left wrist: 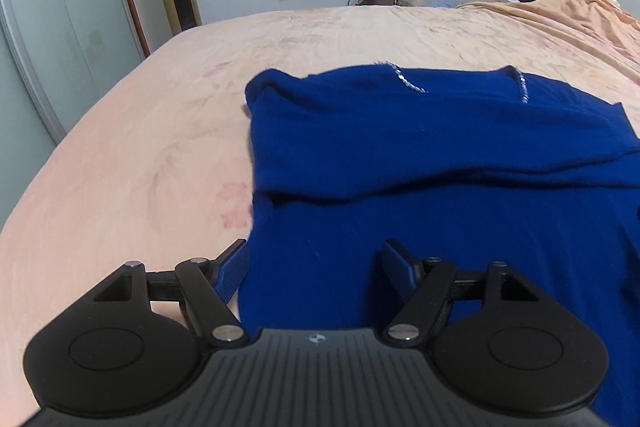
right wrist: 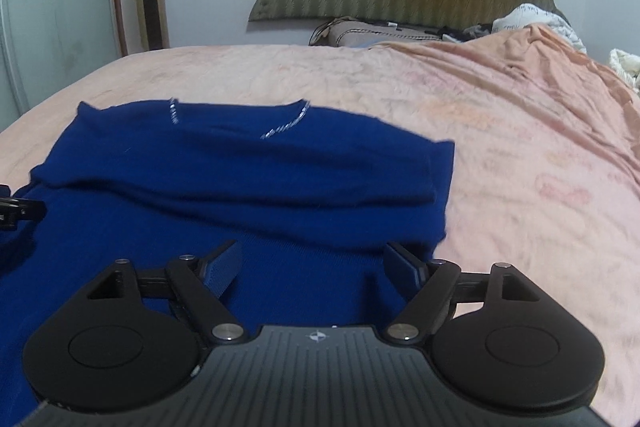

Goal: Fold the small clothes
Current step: 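Open both tools and lift them off the folded sweater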

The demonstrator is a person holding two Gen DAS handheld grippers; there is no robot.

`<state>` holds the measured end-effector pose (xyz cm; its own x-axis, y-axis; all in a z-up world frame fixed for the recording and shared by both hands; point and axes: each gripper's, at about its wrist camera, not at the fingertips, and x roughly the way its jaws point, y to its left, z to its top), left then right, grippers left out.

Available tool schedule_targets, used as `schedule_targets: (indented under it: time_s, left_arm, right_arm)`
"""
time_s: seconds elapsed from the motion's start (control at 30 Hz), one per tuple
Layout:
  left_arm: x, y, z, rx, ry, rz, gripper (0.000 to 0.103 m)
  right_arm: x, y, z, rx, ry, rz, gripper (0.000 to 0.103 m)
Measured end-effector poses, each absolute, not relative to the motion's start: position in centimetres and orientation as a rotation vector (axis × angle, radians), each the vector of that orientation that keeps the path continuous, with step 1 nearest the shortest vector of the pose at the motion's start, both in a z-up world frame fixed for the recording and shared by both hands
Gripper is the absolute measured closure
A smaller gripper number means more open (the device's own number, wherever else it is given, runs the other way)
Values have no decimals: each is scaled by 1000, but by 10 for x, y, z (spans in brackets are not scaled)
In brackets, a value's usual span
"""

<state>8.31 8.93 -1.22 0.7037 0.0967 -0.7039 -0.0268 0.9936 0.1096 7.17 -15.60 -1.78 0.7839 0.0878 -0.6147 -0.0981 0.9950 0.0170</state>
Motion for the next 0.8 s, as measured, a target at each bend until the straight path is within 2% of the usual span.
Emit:
schedule_targets:
  time_s: [0.27,0.33,0.57,0.8]
  left_arm:
    - [53,91,-9,73,797,54,29]
    - [40,102,-10,46,802,38,26]
    - [4,152,-17,-95,841,-40,26]
    - [-1,135,-19,-104,837,-188,26]
  right_arm:
    - [35,-153,-20,-3,673,127,18]
    - [23,-159,-18,19,668,144,18]
    - [-16,-204,-22,124,702,127,19]
    - [-49,-223,-35,188,741,139,18]
